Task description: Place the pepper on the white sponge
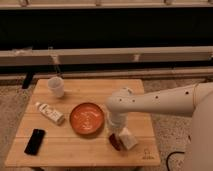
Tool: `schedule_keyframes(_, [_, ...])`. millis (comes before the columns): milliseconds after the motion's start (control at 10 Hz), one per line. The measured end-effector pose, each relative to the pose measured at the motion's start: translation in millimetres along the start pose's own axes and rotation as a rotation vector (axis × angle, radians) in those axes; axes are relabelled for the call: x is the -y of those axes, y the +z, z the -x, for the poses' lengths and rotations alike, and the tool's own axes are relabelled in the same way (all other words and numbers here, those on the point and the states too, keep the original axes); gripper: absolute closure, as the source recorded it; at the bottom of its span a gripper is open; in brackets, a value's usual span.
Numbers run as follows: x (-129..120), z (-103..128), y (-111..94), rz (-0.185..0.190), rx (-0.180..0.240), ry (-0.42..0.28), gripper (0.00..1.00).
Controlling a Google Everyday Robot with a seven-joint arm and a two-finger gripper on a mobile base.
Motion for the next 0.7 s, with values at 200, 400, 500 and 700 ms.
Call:
schedule_keyframes(200, [8,3,-7,-0.008,0.005,0.010,0.27])
schedule_keyframes(400, [20,9,-15,-0.015,0.019,0.027,0.21])
schedule_keyframes(500, [30,13,-20,-0.019,0.024,0.043,0.25])
schedule_keyframes(700, [45,17,-26,-0.024,0.033,0.075,0.46])
